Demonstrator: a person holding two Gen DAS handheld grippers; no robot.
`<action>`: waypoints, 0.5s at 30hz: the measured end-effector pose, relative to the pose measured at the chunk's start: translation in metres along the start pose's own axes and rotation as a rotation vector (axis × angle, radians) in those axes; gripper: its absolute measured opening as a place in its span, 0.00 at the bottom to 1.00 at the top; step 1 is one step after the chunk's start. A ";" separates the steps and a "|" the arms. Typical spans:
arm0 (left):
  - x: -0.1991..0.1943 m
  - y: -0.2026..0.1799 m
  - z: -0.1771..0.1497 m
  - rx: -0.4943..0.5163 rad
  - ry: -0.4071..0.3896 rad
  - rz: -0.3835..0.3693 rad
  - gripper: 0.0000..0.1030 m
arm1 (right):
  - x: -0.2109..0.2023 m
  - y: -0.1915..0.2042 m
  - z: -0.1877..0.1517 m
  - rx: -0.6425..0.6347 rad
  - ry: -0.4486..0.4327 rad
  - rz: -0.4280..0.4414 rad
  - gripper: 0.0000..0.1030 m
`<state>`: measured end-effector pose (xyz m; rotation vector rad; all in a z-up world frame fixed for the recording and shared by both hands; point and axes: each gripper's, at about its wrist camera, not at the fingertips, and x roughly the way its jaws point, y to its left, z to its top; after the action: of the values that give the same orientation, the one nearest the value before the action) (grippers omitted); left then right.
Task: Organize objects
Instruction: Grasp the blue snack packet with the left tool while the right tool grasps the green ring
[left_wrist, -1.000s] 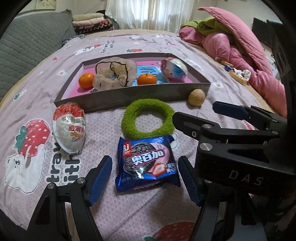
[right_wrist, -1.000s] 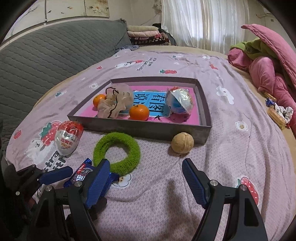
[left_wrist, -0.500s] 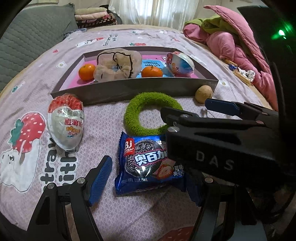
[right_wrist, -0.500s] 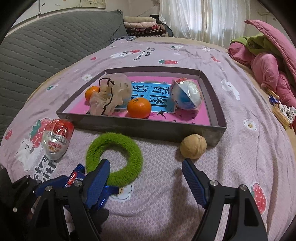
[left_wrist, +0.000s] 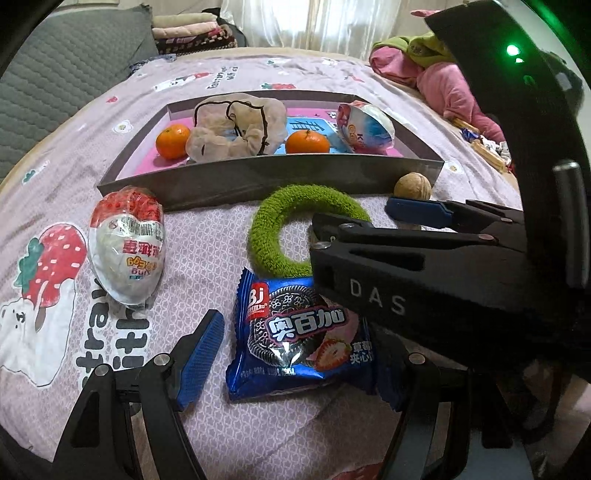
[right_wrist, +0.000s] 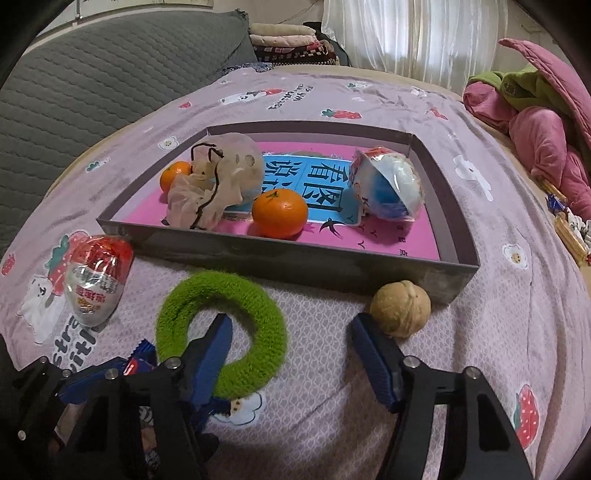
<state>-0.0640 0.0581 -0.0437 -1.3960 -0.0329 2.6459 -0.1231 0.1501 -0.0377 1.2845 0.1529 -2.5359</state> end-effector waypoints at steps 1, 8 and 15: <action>0.000 0.000 0.000 0.001 0.000 0.002 0.73 | 0.001 0.000 0.000 -0.003 0.000 -0.002 0.60; 0.004 0.001 0.002 -0.001 0.001 0.000 0.73 | 0.006 0.007 0.002 -0.046 -0.015 0.006 0.44; 0.008 0.002 0.004 -0.010 0.007 -0.010 0.73 | 0.004 0.008 0.002 -0.055 -0.049 0.047 0.18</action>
<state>-0.0722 0.0578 -0.0484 -1.4045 -0.0527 2.6359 -0.1239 0.1408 -0.0395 1.1905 0.1793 -2.5034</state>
